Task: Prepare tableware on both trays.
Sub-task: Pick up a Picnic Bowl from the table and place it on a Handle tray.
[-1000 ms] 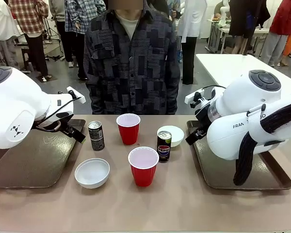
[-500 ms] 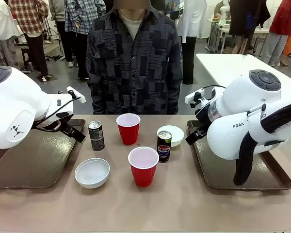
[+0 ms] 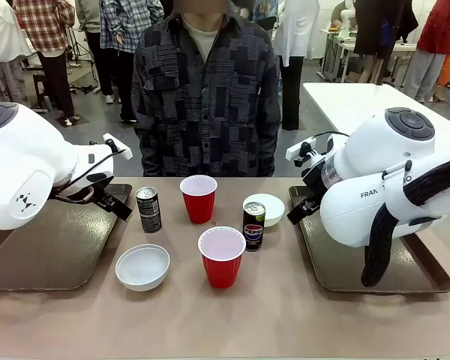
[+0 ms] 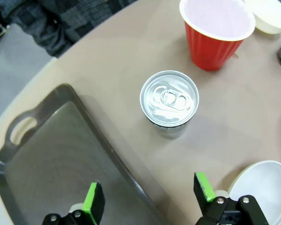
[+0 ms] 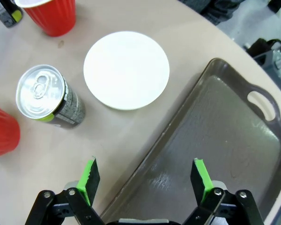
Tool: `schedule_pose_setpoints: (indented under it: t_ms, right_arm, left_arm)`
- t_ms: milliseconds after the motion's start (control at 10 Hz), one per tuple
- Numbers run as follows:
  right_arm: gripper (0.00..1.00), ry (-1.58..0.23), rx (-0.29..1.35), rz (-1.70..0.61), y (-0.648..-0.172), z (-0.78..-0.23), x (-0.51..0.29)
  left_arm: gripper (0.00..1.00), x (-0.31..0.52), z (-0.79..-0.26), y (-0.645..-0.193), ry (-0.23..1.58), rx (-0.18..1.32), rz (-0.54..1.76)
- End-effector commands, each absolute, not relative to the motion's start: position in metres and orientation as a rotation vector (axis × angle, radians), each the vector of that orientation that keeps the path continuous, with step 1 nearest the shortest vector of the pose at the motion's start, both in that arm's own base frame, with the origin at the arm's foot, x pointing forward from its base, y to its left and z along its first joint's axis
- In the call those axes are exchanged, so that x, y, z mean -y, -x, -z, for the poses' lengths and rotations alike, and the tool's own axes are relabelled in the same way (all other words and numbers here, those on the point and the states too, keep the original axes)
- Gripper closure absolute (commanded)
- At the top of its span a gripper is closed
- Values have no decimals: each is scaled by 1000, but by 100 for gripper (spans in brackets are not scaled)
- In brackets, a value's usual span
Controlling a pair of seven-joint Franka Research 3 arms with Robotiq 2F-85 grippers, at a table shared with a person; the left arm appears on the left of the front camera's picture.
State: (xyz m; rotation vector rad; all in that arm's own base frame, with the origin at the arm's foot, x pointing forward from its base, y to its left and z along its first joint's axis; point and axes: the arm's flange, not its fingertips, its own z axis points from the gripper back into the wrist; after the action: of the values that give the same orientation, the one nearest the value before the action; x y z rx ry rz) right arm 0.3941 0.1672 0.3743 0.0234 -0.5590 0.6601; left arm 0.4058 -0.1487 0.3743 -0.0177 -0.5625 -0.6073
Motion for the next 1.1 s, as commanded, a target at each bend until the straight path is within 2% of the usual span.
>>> schedule_pose_setpoints:
  t_ms: [0,400,500,700,800,900,1000]
  right_arm:
    - [0,-43,485,-644,-368,-392,-174]
    - [0,-2,341,-541,-262,-425,-153]
    - [0,25,316,-509,-240,-427,-145]
    - [0,18,233,-445,-208,-413,-130]
    - [0,42,243,-425,-205,-408,-129]
    - [0,117,283,-374,-220,-406,-130]
    - [0,57,233,-462,-269,-481,-164]
  left_arm:
    - [0,142,-384,-388,0,554,603]
    - [0,107,-426,-283,108,399,711]
    - [0,102,-431,-259,173,351,748]
    - [0,93,-431,-227,194,326,713]
    - [0,89,-432,-223,185,326,654]
    - [0,133,-489,-309,176,319,739]
    - [0,133,-489,-309,176,319,739]
